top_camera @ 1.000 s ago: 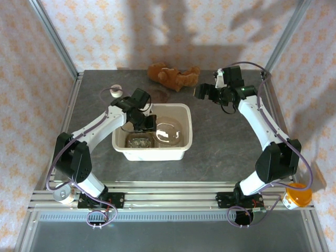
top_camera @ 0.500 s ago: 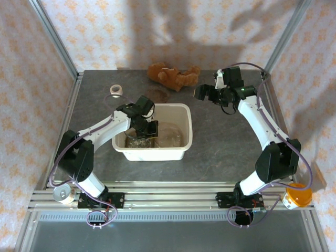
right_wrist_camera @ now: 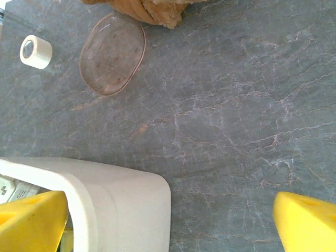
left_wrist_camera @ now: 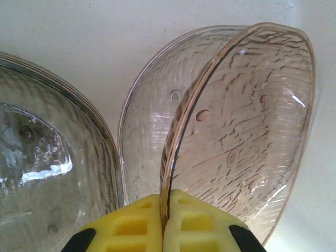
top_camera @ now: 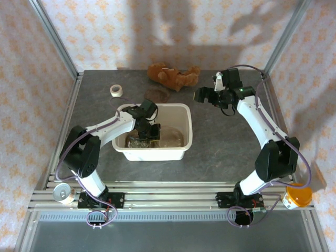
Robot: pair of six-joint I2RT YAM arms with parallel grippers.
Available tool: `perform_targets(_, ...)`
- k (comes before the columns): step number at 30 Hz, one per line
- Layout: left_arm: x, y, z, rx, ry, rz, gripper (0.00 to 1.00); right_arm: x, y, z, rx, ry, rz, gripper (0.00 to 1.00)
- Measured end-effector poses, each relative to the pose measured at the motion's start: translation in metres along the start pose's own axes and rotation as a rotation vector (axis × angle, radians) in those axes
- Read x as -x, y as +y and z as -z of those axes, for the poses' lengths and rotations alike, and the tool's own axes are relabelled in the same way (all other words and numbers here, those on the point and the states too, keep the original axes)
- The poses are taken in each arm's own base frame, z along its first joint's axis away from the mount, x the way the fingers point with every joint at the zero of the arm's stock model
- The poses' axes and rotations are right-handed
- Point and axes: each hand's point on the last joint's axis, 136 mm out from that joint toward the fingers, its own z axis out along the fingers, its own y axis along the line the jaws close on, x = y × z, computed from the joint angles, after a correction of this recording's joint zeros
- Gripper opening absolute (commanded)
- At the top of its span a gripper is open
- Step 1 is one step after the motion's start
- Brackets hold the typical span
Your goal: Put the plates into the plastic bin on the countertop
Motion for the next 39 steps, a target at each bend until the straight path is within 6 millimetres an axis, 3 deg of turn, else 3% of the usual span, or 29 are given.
perform_targets(7, 0.003, 0.003, 0.000, 0.050, 0.000, -0.004, 0.26, -0.007, -0.006, -0.011, -0.010, 0.042, -0.004, 0.99)
perform_targets(18, 0.017, -0.003, 0.025, 0.111, -0.064, -0.019, 0.54, -0.011, -0.005, -0.016, 0.004, 0.069, 0.010, 0.99)
perform_targets(25, 0.037, -0.025, 0.069, 0.096, -0.179, -0.045, 0.58, -0.010, -0.006, -0.027, 0.010, 0.094, 0.014, 0.99)
perform_targets(31, 0.047, -0.031, 0.119, 0.120, -0.269, -0.067, 0.62, -0.010, -0.005, -0.032, 0.022, 0.116, 0.015, 0.99)
perform_targets(34, 0.053, -0.015, 0.154, 0.149, -0.308, -0.041, 0.63, -0.006, -0.002, -0.033, 0.031, 0.119, 0.020, 0.99)
perform_targets(39, 0.054, 0.042, 0.207, 0.235, -0.361, 0.073, 0.64, -0.007, 0.003, -0.038, 0.066, 0.146, 0.016, 0.99)
